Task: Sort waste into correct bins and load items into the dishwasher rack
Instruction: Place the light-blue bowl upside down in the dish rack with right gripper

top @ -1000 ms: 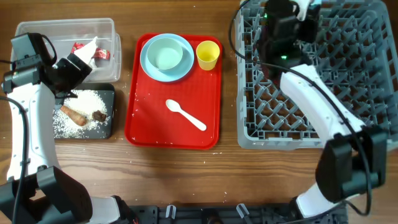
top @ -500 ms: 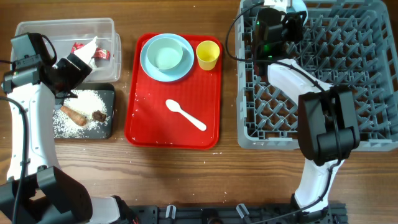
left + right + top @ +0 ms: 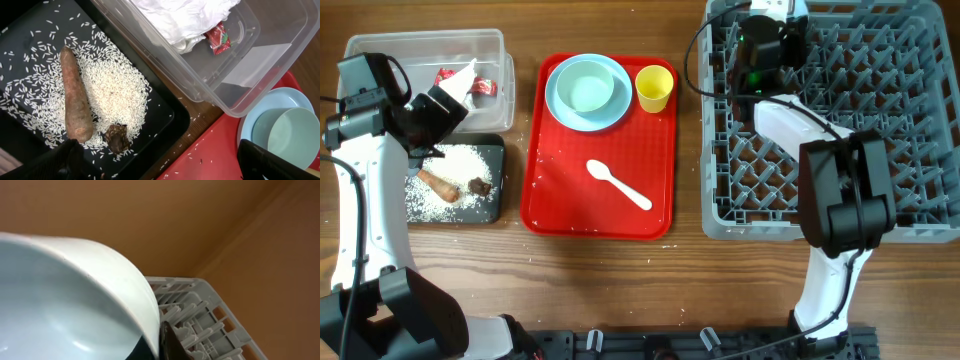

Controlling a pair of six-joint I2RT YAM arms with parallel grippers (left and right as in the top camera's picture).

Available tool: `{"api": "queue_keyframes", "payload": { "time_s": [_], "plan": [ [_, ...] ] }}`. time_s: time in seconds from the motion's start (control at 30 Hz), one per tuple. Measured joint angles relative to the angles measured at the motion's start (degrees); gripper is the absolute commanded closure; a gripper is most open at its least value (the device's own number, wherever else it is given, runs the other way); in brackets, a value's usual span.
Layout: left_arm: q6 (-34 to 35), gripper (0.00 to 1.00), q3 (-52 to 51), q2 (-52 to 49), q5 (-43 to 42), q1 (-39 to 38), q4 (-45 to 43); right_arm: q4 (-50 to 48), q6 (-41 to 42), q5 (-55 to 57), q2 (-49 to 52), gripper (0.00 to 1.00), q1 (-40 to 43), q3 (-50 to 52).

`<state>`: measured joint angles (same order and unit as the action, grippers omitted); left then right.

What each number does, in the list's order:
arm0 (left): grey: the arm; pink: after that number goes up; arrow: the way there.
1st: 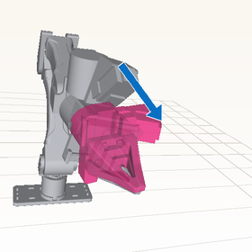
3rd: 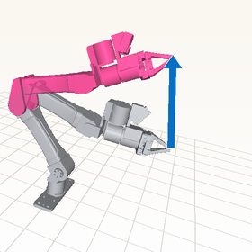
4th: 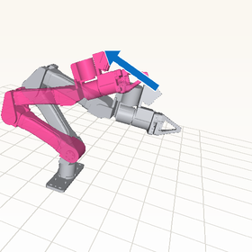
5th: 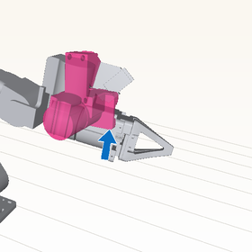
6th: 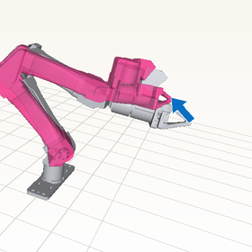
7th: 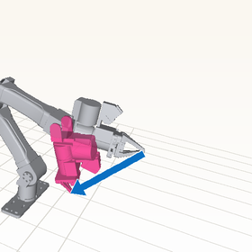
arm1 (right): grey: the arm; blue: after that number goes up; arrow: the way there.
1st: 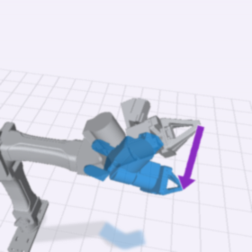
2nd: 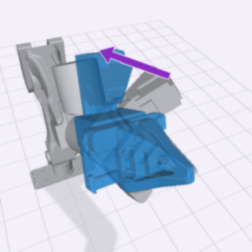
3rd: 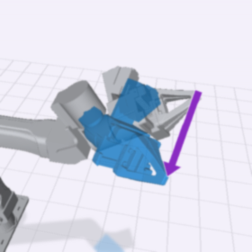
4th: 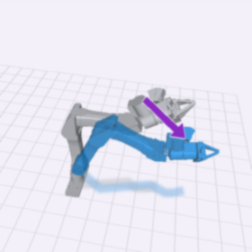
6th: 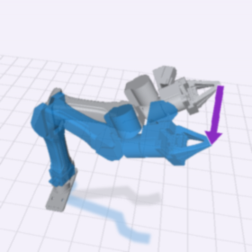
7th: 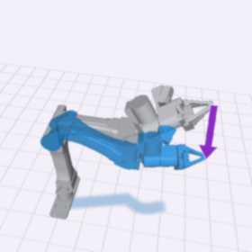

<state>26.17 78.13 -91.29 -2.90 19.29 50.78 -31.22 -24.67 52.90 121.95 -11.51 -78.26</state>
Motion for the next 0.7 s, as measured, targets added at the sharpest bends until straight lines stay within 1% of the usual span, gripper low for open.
{"api": "queue_keyframes", "payload": {
  "time_s": [0.13, 0.27, 0.4, 0.43, 0.57, 0.7],
  "plan": [
    [0.00, 0.00, 0.00, 0.00, 0.00, 0.00, 0.00, -0.02, 0.00, 0.02, 0.28, 0.96, 0.09, 0.00],
    [0.00, 0.00, 0.00, 0.02, 0.00, 0.00, 0.00, 3.45, 0.02, 0.09, 0.37, 0.95, 0.09, -0.02],
    [0.00, 0.00, 0.00, 0.00, 0.00, 0.00, 0.00, 8.61, 0.46, 1.51, 0.37, 0.74, -0.70, -0.33],
    [0.00, 0.00, -0.02, 0.00, 0.00, 0.00, 0.00, 9.01, 0.42, 1.66, 0.37, 0.72, -0.90, -0.31],
    [0.00, 0.00, 0.00, 0.00, 0.00, 0.00, 0.00, 10.36, -0.63, 1.75, 0.37, 0.71, -4.00, -0.31],
    [0.00, 0.00, 0.00, 0.00, 0.00, 0.00, 0.00, 15.02, -1.75, 3.23, 0.46, 0.63, -7.93, -0.31]
  ]
}}
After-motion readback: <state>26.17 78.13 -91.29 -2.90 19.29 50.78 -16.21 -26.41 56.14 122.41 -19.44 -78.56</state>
